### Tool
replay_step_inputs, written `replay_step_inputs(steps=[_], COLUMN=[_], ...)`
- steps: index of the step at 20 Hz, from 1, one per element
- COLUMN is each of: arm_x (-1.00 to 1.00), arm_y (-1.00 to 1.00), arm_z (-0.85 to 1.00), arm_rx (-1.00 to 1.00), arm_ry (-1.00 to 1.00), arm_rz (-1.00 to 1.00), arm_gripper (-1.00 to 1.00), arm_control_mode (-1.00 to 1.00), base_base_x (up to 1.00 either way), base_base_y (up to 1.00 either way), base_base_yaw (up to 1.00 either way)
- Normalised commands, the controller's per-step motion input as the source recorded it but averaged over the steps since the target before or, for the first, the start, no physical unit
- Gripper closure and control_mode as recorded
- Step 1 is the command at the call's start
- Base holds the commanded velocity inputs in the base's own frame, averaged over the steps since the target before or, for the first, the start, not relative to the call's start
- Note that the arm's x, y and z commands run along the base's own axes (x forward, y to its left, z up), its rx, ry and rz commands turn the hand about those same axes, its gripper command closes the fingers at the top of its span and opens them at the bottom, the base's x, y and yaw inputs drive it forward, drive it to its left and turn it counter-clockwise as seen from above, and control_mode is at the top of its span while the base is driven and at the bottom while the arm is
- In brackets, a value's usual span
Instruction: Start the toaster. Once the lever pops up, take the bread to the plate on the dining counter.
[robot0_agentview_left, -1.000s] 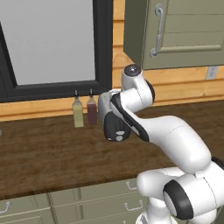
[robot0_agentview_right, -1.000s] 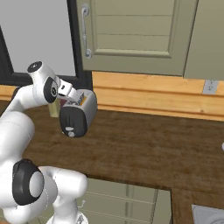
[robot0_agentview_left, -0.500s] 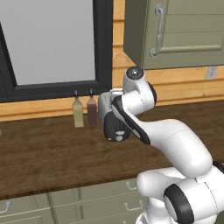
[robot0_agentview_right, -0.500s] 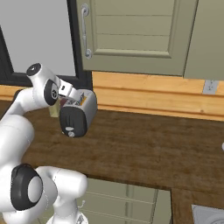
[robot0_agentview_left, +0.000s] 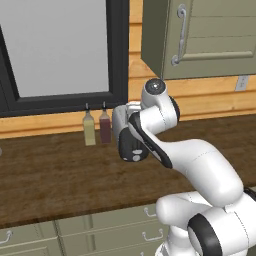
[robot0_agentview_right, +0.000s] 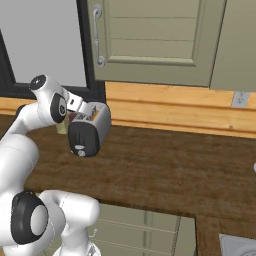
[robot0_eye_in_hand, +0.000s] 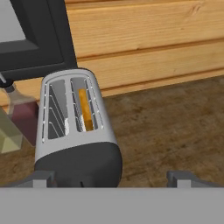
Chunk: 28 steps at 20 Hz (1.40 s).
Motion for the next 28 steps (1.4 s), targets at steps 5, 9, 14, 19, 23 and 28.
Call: replay_step_inputs(steps=[5,9,14,19,23,28], arm_x=[0.0,0.0,0.0,0.0,0.0,0.0], arm_y=[0.0,0.0,0.0,0.0,0.0,0.0], arm_z=[0.0,0.0,0.0,0.0,0.0,0.0], arm_rx=[0.0,0.0,0.0,0.0,0.0,0.0], arm_ry=[0.0,0.0,0.0,0.0,0.0,0.0], arm_rz=[0.0,0.0,0.0,0.0,0.0,0.0], arm_gripper=[-1.0,-1.0,-1.0,-1.0,-1.0,-1.0], arm_control_mode=[-1.0,-1.0,-1.0,-1.0,-1.0,-1.0], base_base_x=[0.0,0.0,0.0,0.0,0.0,0.0], base_base_y=[0.0,0.0,0.0,0.0,0.0,0.0], base_base_yaw=[0.0,0.0,0.0,0.0,0.0,0.0])
